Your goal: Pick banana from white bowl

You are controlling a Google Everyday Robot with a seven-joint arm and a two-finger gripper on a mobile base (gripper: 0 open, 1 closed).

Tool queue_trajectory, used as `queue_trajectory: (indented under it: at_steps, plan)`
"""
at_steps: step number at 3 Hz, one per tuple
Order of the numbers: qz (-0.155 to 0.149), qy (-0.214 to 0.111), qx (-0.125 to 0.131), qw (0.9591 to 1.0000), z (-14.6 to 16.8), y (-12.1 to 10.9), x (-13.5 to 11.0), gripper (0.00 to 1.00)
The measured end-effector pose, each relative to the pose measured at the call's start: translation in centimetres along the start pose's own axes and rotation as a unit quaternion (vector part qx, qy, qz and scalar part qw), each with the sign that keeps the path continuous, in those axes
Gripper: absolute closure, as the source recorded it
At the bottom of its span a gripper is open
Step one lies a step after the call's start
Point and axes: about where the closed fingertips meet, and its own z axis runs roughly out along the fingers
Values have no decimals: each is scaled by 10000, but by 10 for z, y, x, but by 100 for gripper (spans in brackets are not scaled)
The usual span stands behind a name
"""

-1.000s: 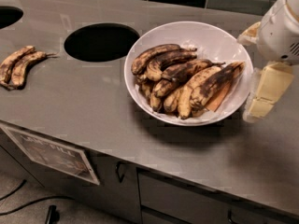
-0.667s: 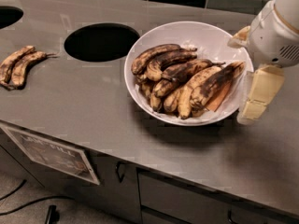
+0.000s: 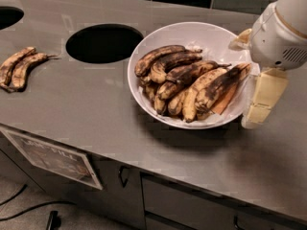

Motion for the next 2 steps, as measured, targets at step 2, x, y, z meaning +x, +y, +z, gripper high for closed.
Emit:
queue_trajectory:
  at_steps: [2]
  plan:
    - [-485,-8,28,9988,3,-4,-6,0]
